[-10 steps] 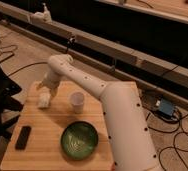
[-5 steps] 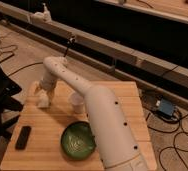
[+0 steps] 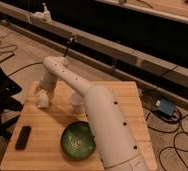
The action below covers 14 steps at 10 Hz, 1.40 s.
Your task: Place the white sponge in the ceramic bowl
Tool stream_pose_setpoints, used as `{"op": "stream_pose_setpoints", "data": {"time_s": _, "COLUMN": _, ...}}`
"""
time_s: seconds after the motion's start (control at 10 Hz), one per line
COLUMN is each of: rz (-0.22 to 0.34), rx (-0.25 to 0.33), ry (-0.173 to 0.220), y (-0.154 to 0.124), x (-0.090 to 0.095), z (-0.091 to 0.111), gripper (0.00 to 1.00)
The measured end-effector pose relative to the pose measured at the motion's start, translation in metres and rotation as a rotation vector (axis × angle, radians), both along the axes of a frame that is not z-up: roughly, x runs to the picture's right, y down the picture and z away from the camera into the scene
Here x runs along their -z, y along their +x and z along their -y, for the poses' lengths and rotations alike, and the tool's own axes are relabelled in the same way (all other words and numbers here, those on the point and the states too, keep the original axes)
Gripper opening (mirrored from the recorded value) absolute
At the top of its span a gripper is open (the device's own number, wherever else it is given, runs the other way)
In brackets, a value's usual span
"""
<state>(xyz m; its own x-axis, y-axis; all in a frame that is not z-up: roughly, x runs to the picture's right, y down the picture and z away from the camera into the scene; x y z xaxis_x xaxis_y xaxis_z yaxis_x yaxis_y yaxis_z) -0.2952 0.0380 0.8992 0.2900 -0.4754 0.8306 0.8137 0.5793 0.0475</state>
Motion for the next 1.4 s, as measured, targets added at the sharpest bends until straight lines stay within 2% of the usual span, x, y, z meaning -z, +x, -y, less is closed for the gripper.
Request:
{"op": "stream_pose_setpoints", "data": {"time_s": 0.3, "rz": 0.079, "rx": -0.002, "ry": 0.025, "y": -0.009, "x": 0.018, "z": 0.007, "gripper": 0.65}}
{"op": "stream_pose_setpoints", "data": {"time_s": 0.5, "rz": 0.11, "rx": 0.009, "ry": 0.024, "y": -0.011, "x": 0.02, "z": 0.003, "gripper": 0.65}}
{"op": "stream_pose_setpoints", "data": {"time_s": 0.8, "rz": 0.118, "rx": 0.024, "ry": 0.004, "y": -0.012, "x": 0.015, "z": -0.005, "gripper": 0.65}}
{"op": "stream_pose_setpoints", "data": {"time_s": 1.1, "rz": 0.102, "rx": 0.022, "ry": -0.025, "y": -0.003, "x": 0.002, "z": -0.012, "gripper": 0.65}}
{"op": "stream_pose_setpoints", "data": {"time_s": 1.4, "rz": 0.097, "rx": 0.018, "ry": -0.034, "y": -0.002, "x": -0.005, "z": -0.013, "gripper": 0.65}}
